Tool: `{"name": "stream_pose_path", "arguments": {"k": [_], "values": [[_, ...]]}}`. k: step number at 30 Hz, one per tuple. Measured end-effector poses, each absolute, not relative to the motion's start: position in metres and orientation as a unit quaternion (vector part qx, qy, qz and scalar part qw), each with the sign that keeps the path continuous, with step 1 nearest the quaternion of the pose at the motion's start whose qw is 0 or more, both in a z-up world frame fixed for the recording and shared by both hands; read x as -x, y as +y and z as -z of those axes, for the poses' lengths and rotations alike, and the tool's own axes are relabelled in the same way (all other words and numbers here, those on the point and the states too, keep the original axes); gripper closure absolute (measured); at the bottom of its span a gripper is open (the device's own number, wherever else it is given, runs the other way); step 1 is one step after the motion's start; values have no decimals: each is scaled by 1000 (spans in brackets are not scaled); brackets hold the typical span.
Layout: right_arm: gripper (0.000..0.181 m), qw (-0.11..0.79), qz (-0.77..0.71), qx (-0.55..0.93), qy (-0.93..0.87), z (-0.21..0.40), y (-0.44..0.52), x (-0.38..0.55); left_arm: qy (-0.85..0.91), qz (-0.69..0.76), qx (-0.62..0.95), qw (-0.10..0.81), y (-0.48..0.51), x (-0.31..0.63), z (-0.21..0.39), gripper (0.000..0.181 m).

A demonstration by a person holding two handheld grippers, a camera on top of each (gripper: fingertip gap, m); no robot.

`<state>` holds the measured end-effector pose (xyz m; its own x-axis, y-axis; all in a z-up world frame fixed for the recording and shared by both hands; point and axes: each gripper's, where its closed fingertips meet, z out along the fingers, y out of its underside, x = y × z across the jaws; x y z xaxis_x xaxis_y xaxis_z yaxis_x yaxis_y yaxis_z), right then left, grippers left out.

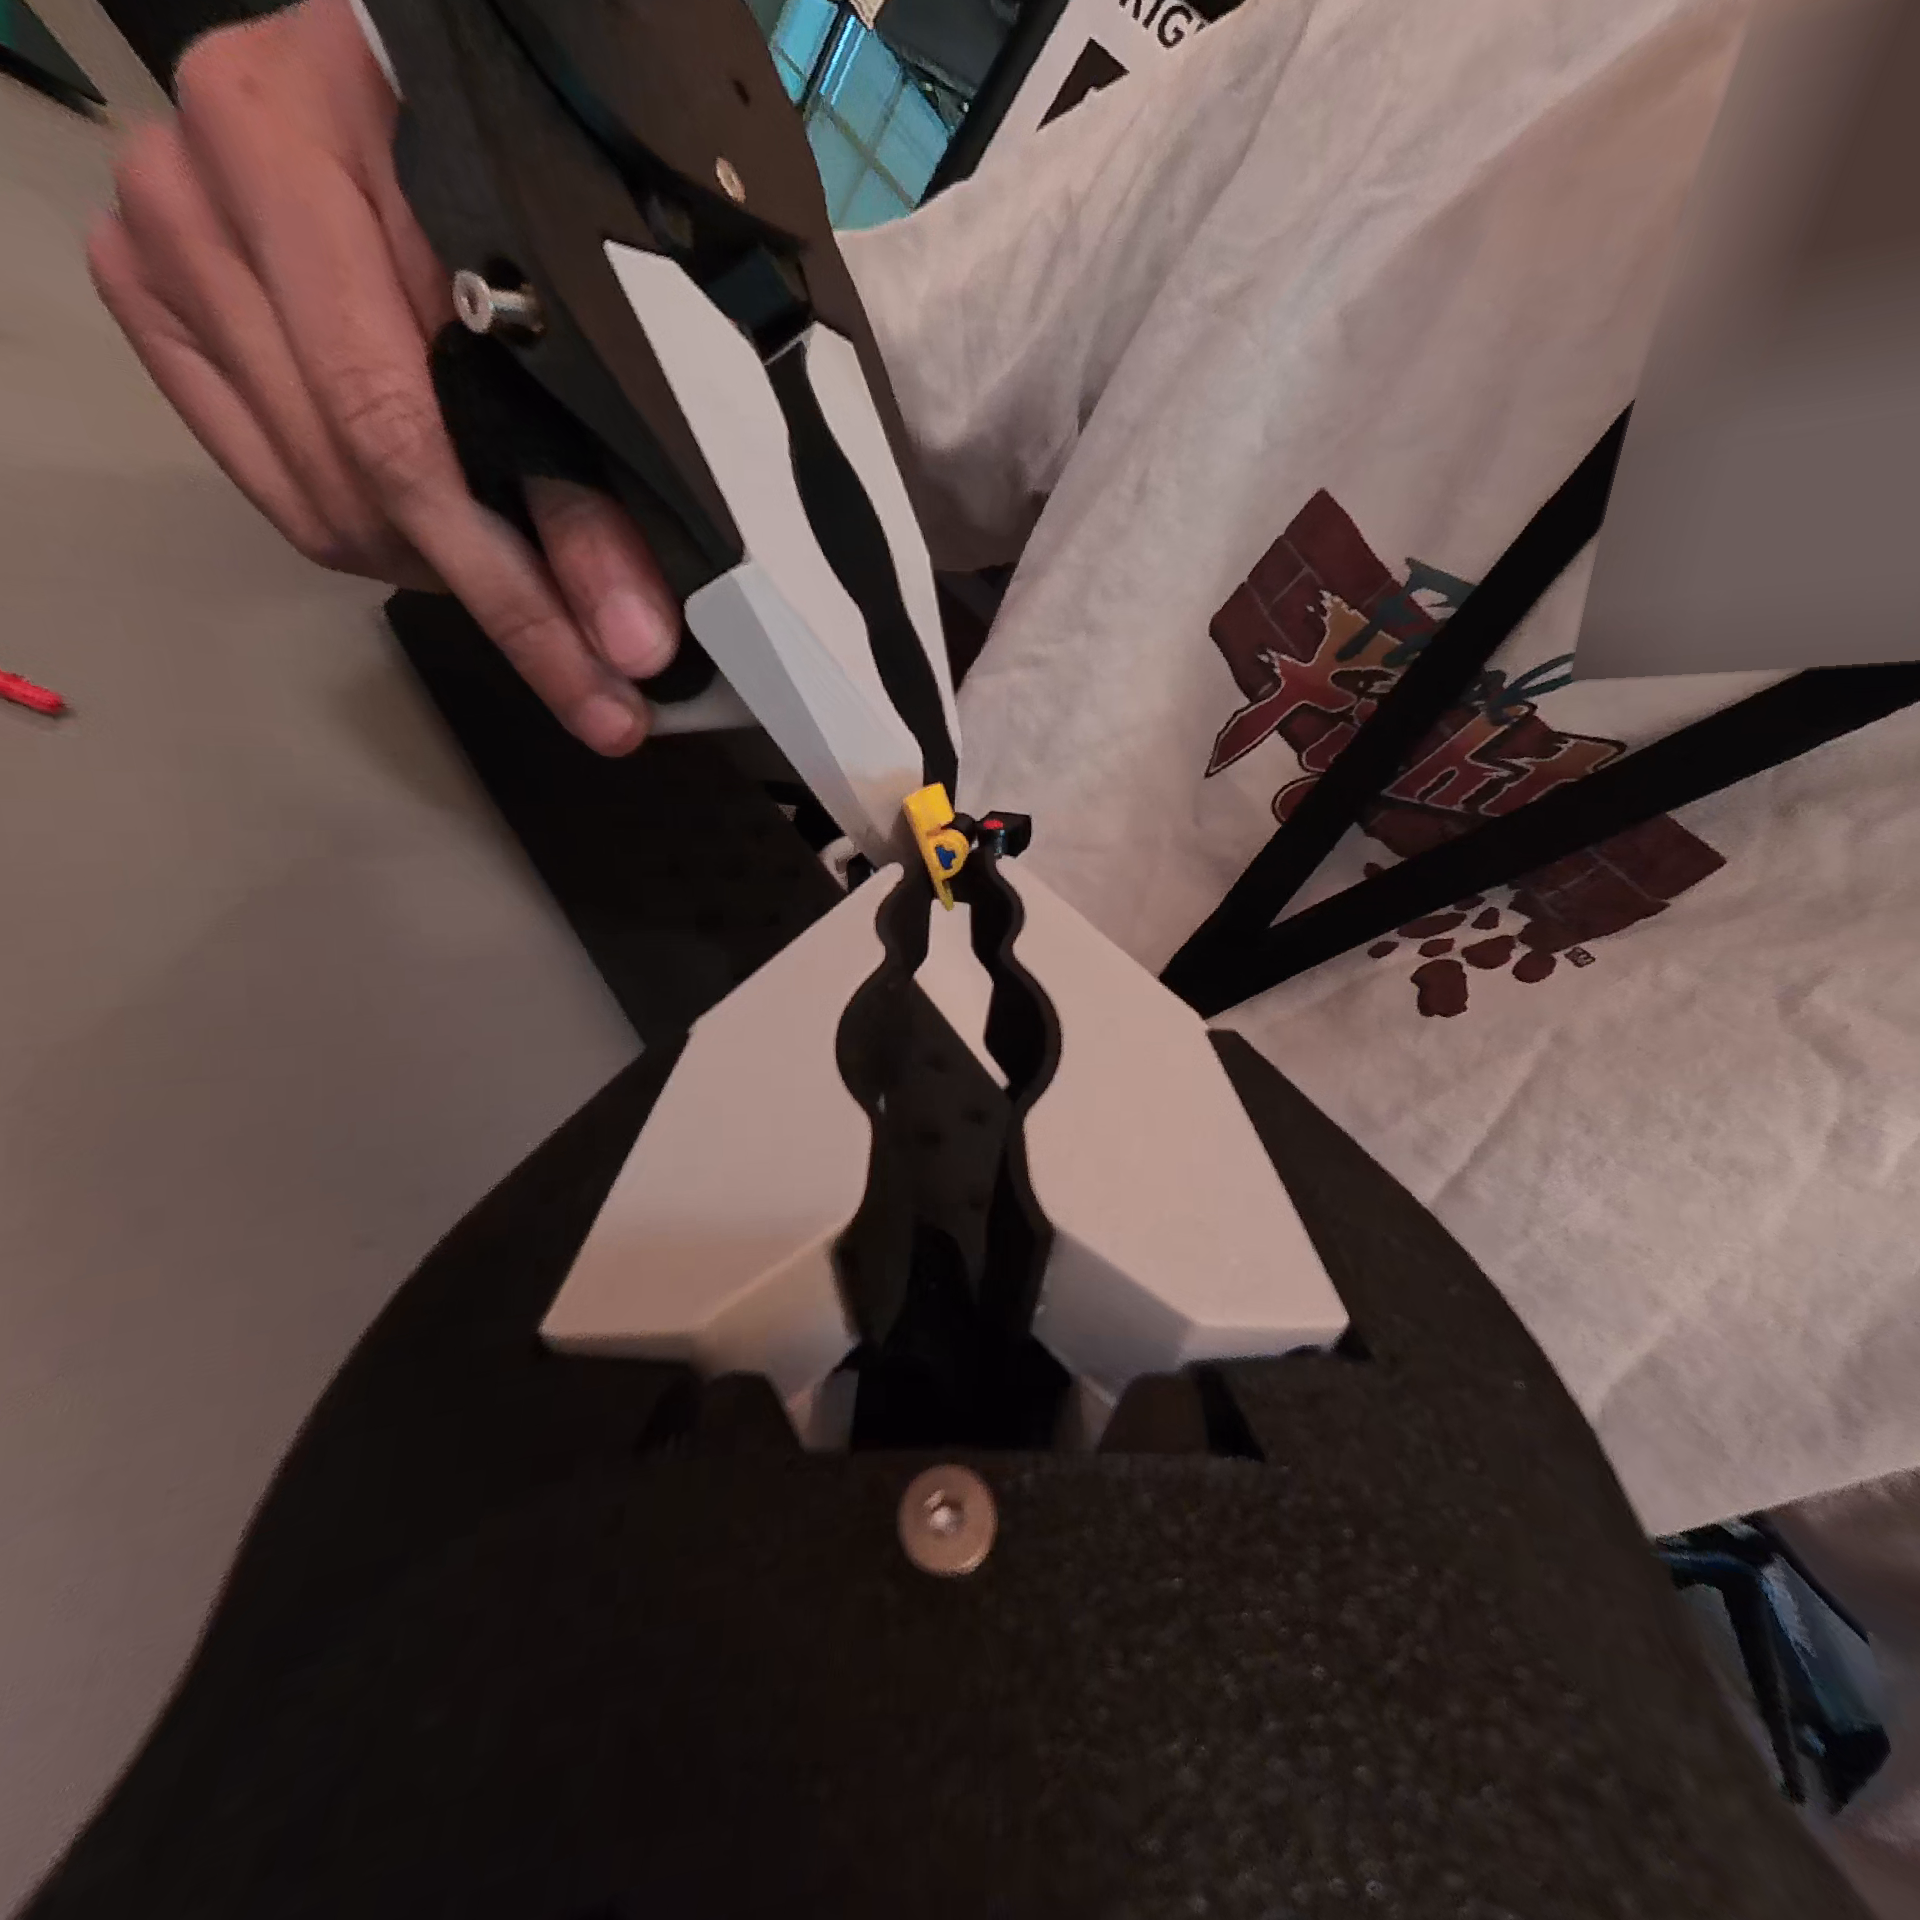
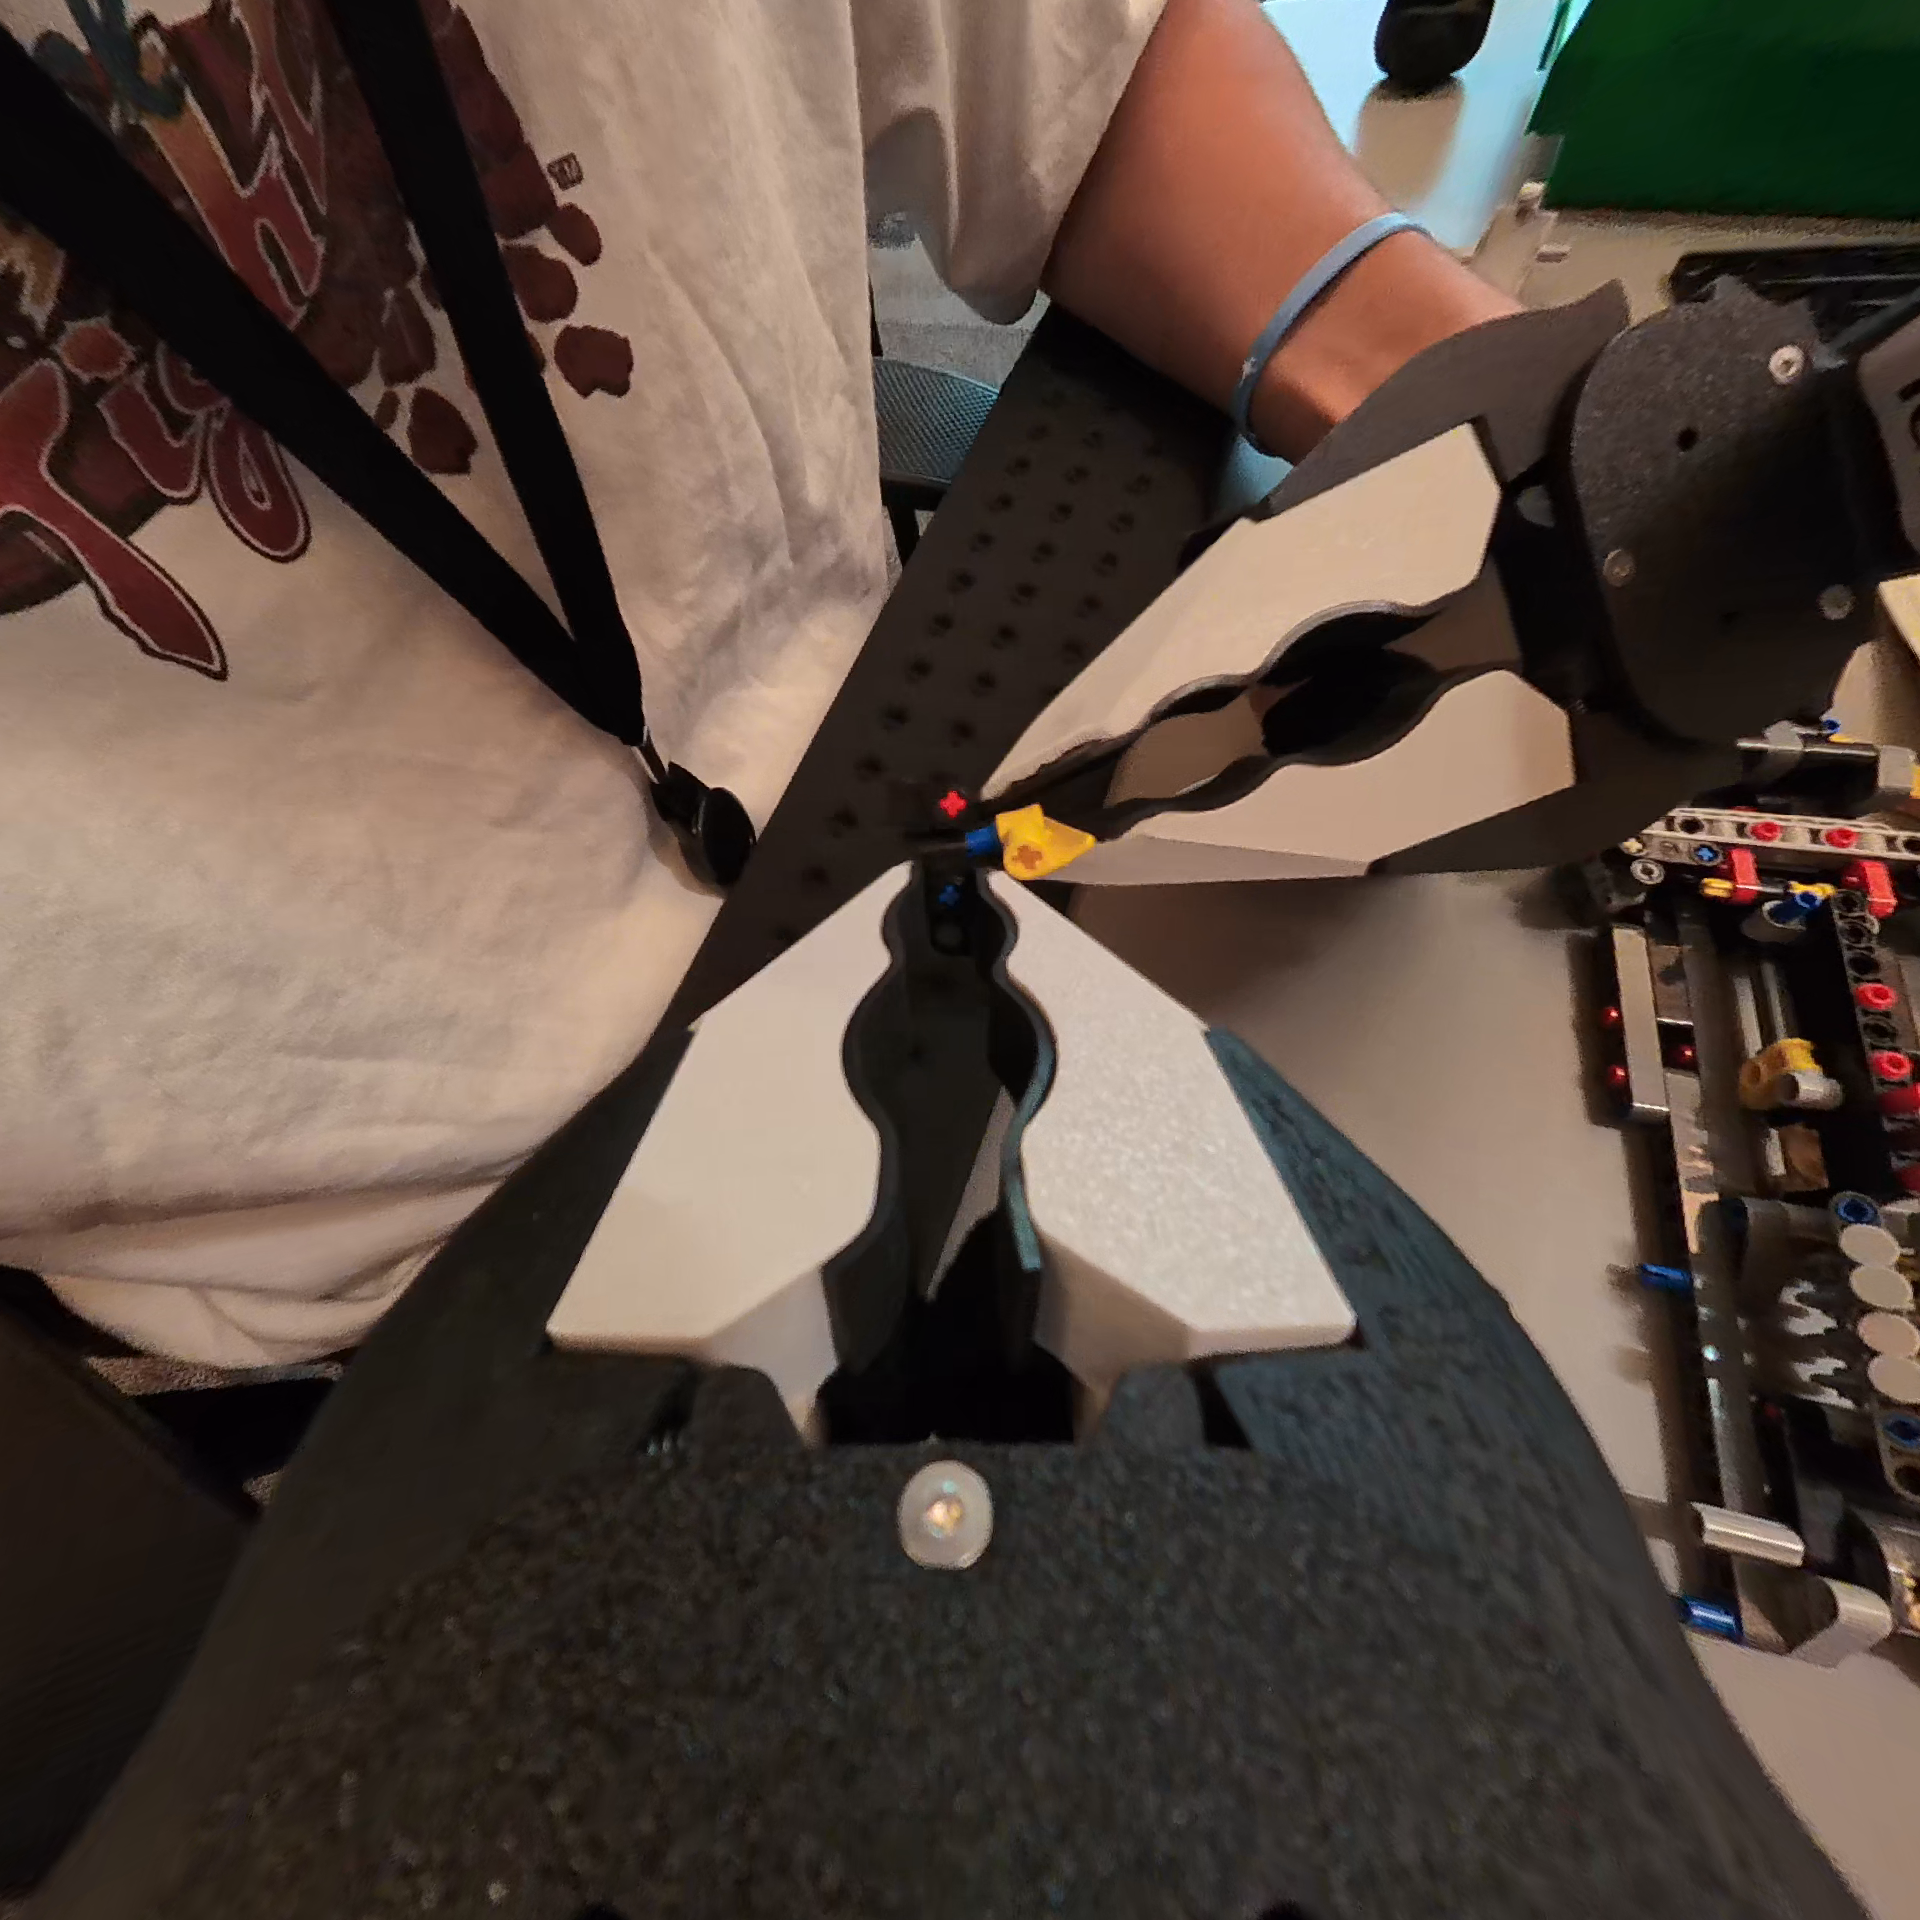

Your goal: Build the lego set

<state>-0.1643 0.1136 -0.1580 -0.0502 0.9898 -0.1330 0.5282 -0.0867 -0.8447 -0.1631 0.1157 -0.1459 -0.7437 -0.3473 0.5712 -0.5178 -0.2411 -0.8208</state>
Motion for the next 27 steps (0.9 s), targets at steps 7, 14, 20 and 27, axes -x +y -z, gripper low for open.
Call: {"name": "stream_pose_path", "arguments": {"k": [7, 14, 20, 27], "values": [[174, 325, -321, 619, -640, 168, 118, 162, -628, -685, -366, 56, 117, 162, 155, 178], [173, 327, -242, 647, -645, 189, 125, 156, -632, -650, -414, 86, 121, 158, 176, 179], [170, 364, -235, 661, -613, 192, 134, 149, -616, -644, -444, 90, 128, 152, 180, 179], [153, 359, -183, 677, -616, 200, 144, 144, -625, -616, -470, 93, 128, 152, 189, 179]]}}
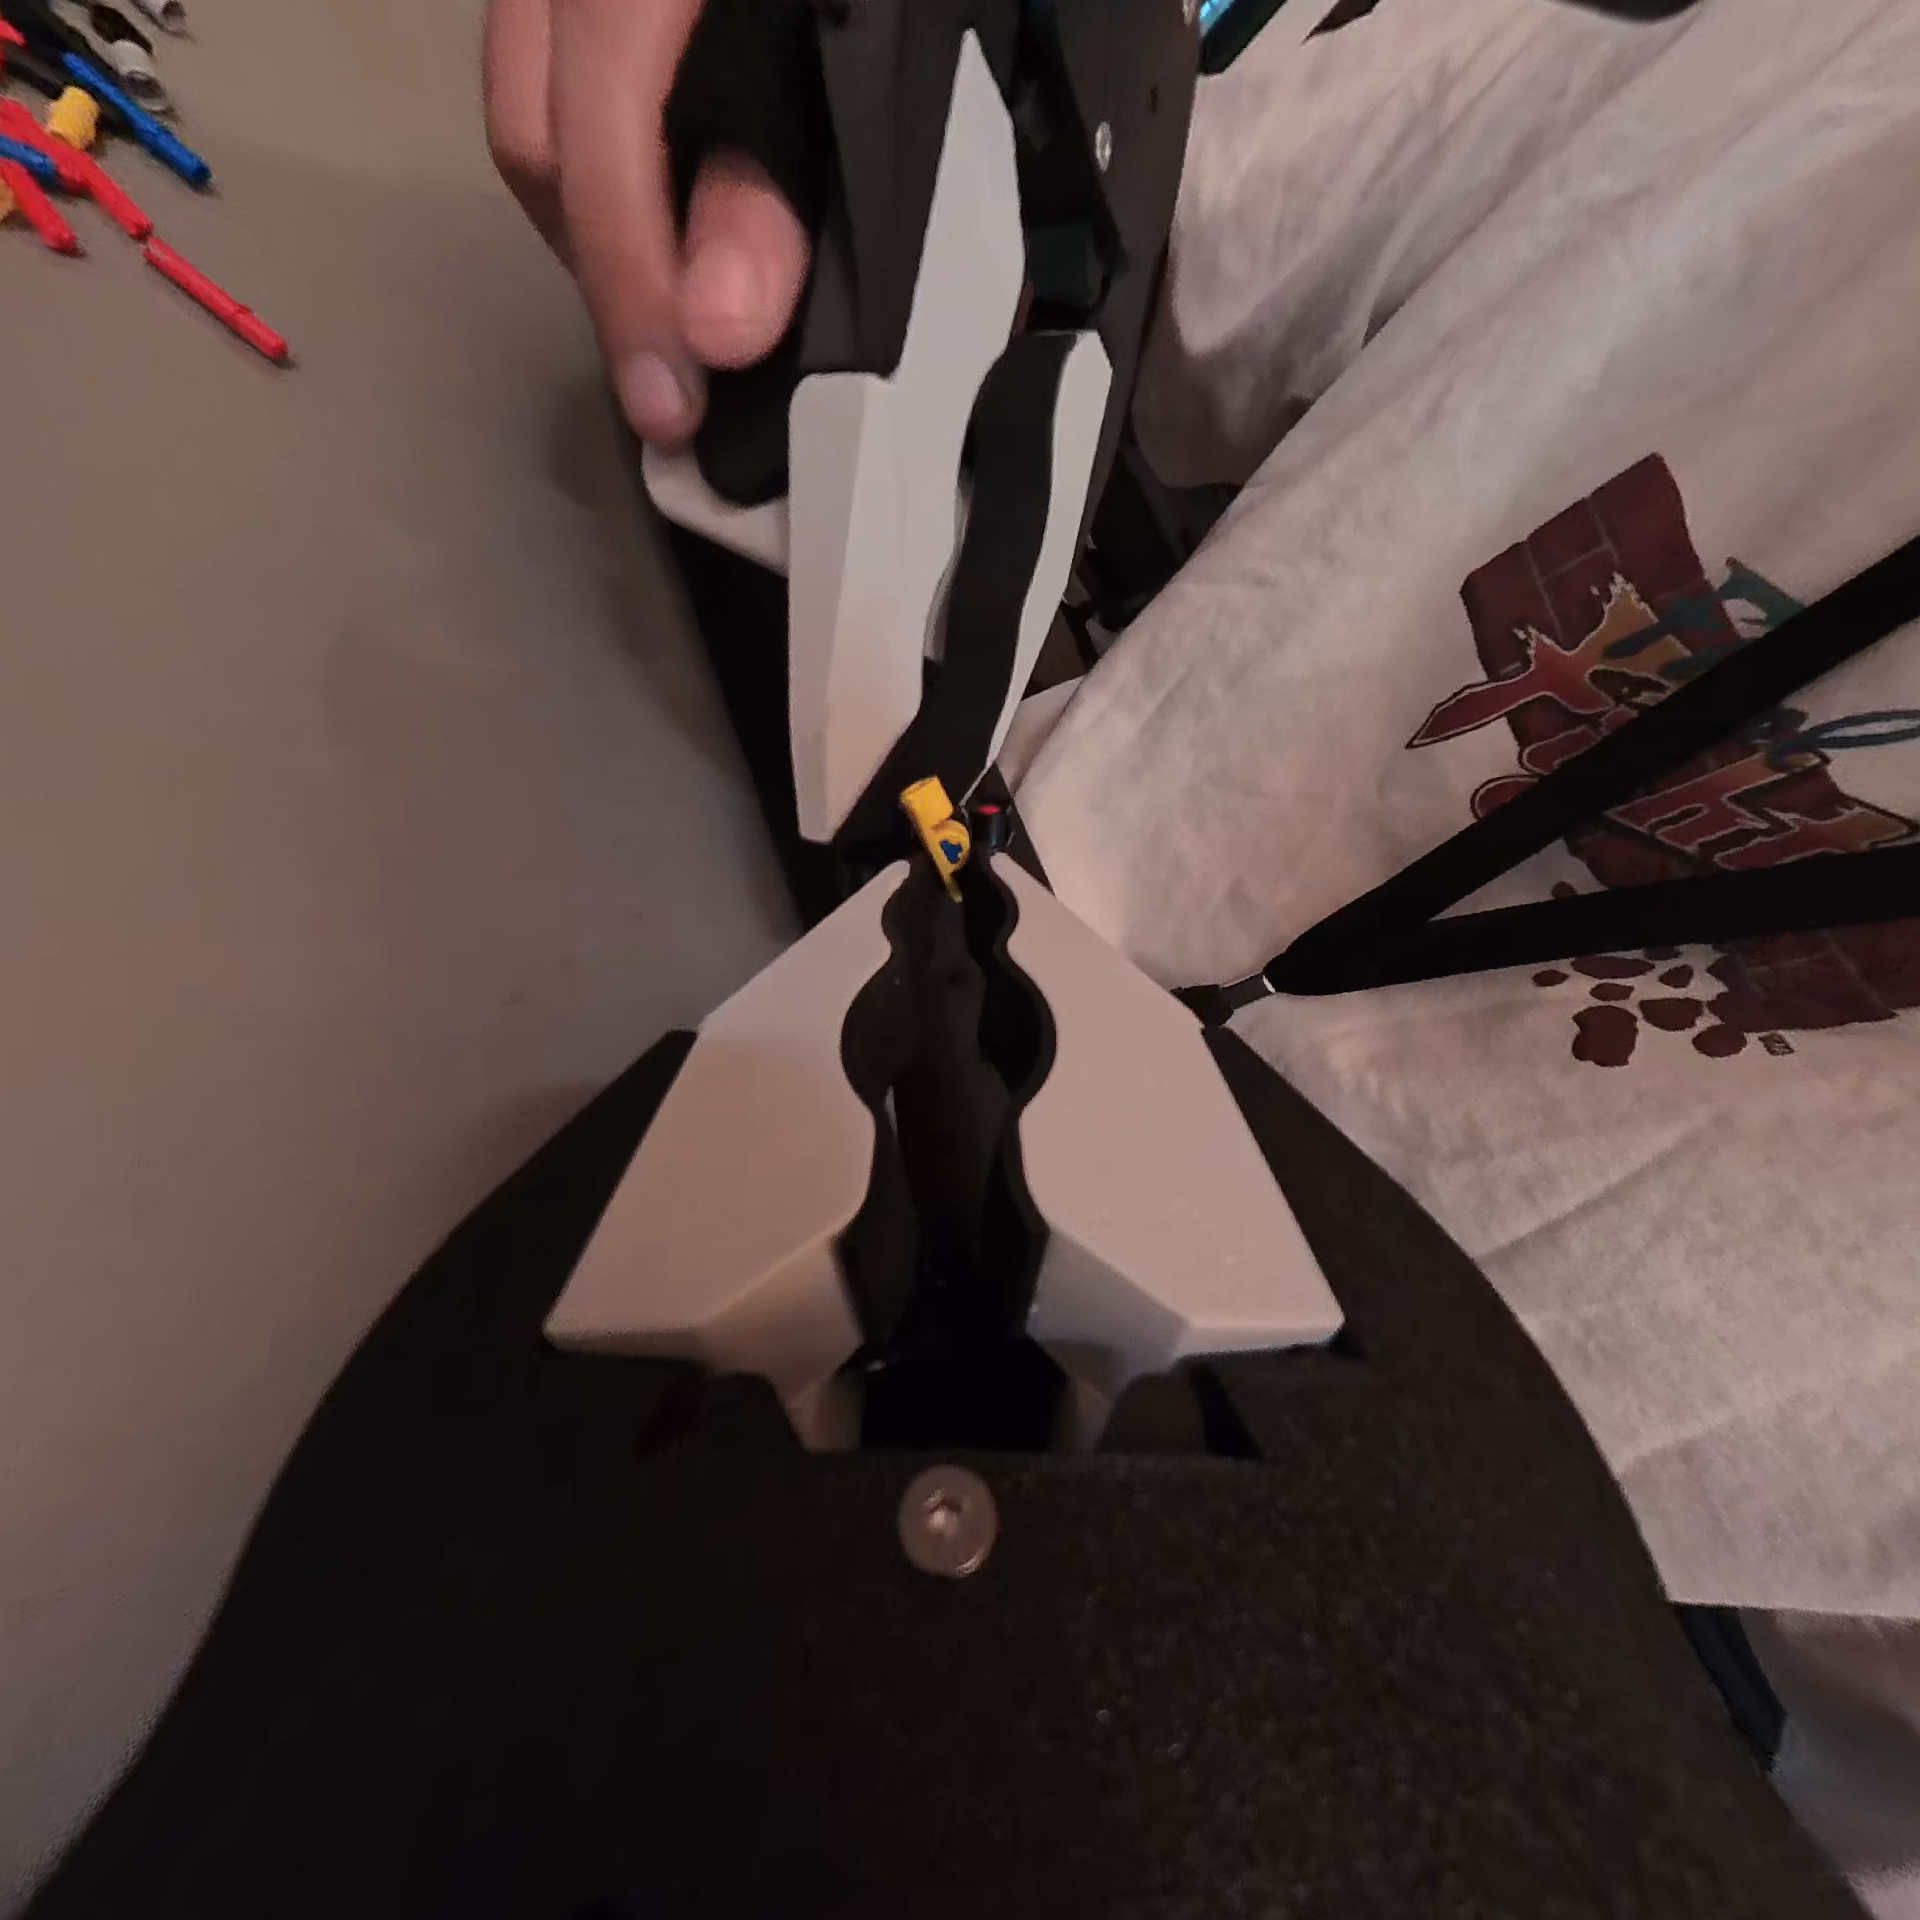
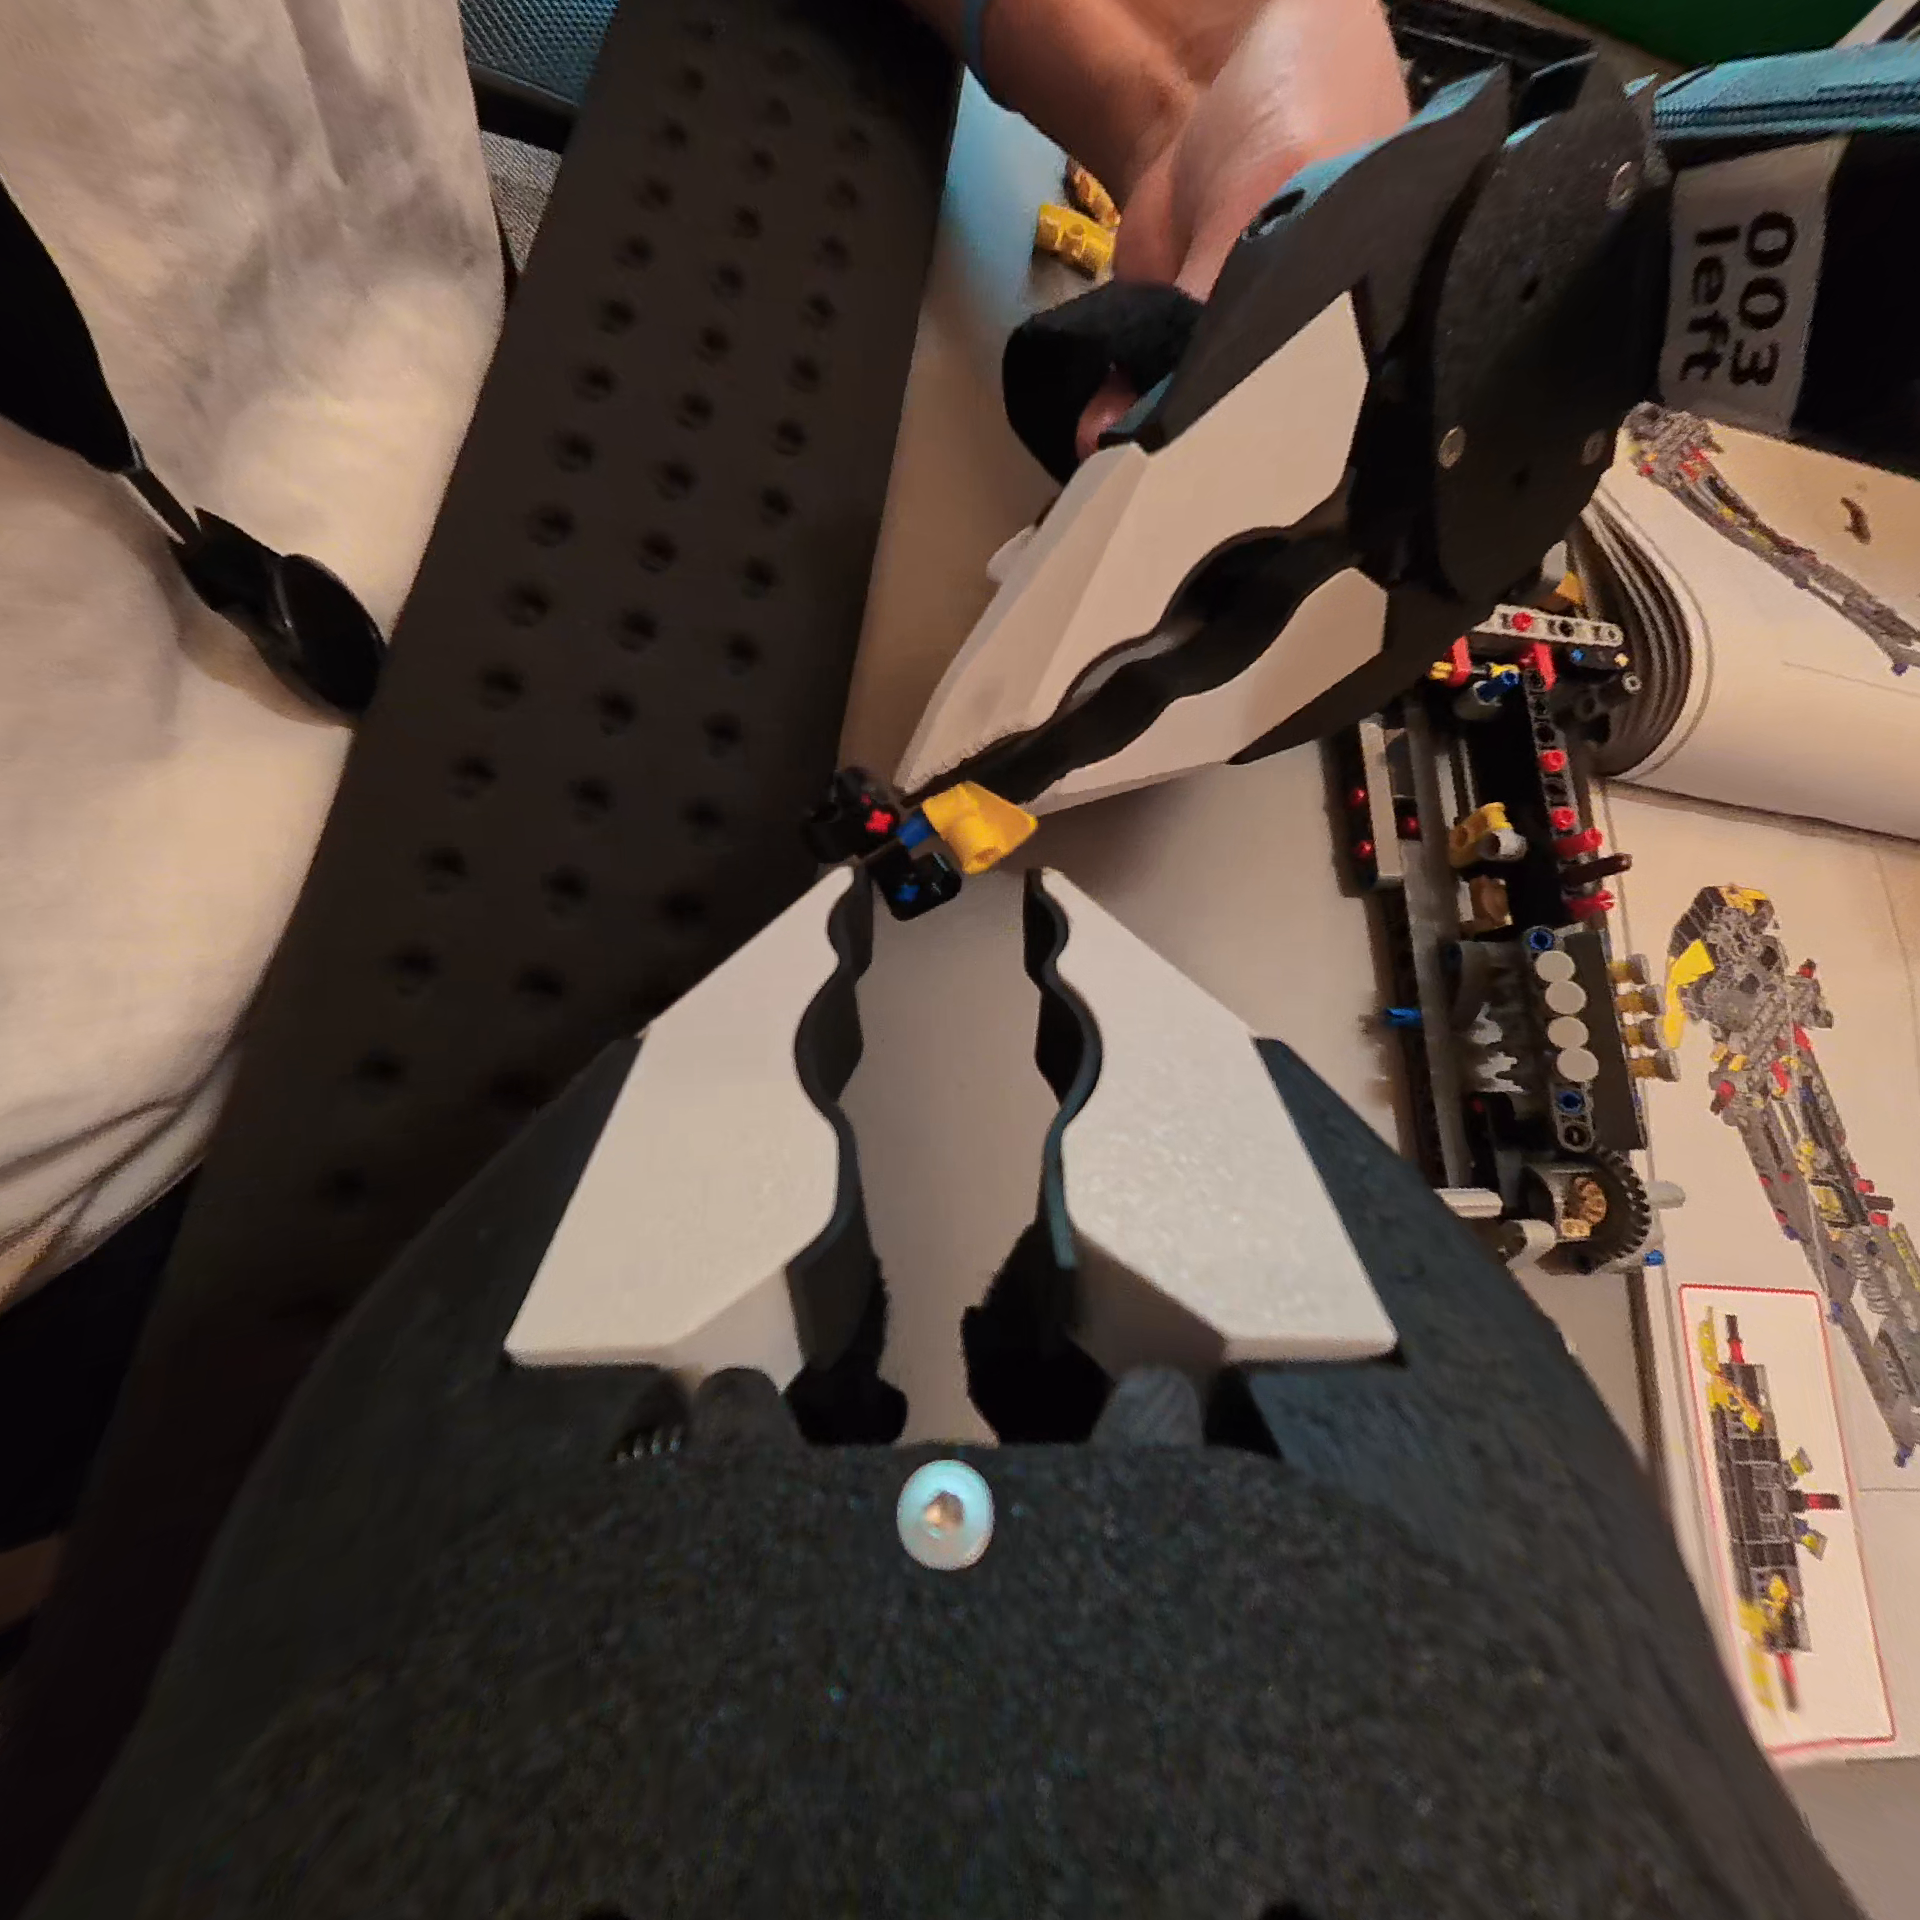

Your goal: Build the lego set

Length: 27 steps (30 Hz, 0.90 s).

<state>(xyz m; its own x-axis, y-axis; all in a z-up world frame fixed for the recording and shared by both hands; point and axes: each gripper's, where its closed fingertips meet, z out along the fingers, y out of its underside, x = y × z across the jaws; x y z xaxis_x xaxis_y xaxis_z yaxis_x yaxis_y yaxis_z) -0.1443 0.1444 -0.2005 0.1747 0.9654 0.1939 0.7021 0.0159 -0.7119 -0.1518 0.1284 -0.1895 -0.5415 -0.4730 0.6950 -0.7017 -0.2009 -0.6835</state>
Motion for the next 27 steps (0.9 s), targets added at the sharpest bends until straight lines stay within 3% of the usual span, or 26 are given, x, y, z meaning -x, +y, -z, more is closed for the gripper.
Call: {"name": "stream_pose_path", "arguments": {"k": [9, 13, 27], "values": [[141, 396, -58, 640, -656, 204, 152, 144, -610, -595, -509, 119, 131, 148, 197, 179], [152, 368, -47, 642, -670, 214, 149, 145, -618, -573, -526, 114, 132, 147, 204, 179], [157, 340, -35, 640, -688, 237, 145, 151, -645, -521, -550, 102, 131, 151, 225, 179]]}}
